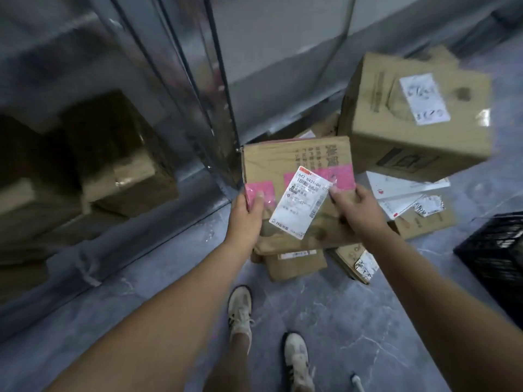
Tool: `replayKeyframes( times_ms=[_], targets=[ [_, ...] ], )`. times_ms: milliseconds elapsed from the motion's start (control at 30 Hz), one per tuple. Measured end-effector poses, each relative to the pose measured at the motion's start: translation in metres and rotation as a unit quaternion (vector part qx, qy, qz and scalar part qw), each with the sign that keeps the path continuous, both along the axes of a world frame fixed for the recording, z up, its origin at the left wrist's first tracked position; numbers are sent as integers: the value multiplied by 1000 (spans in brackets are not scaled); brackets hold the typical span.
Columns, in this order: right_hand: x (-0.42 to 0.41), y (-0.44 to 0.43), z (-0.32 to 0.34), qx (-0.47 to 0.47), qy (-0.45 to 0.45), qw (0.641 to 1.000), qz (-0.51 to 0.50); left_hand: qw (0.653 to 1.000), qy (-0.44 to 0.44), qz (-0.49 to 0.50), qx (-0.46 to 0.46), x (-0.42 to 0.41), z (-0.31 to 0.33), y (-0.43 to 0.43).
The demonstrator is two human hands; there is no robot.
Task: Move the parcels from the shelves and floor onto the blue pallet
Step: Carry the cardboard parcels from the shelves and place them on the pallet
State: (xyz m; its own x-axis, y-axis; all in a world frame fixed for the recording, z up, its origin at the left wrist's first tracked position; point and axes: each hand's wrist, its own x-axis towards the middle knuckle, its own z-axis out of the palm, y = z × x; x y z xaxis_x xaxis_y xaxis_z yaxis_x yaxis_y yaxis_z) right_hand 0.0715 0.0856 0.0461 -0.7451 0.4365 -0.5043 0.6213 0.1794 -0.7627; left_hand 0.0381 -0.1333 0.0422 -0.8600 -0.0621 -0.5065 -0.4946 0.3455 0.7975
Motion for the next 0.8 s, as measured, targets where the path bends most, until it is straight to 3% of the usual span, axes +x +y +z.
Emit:
replayKeyframes(
  times_ms=[200,400,567,800],
  targets=[
    [9,-21,147,7,58,995,82,992,97,-21,-79,22,147,-34],
    [7,-45,271,24,121,973,194,978,168,105,-59,63,267,-71],
    [21,-117,325,30,159,945,286,960,159,229,-26,127,311,-131],
    [65,-305,357,-3,165,883,439,914,178,352,-99,233,354,-294]
  ],
)
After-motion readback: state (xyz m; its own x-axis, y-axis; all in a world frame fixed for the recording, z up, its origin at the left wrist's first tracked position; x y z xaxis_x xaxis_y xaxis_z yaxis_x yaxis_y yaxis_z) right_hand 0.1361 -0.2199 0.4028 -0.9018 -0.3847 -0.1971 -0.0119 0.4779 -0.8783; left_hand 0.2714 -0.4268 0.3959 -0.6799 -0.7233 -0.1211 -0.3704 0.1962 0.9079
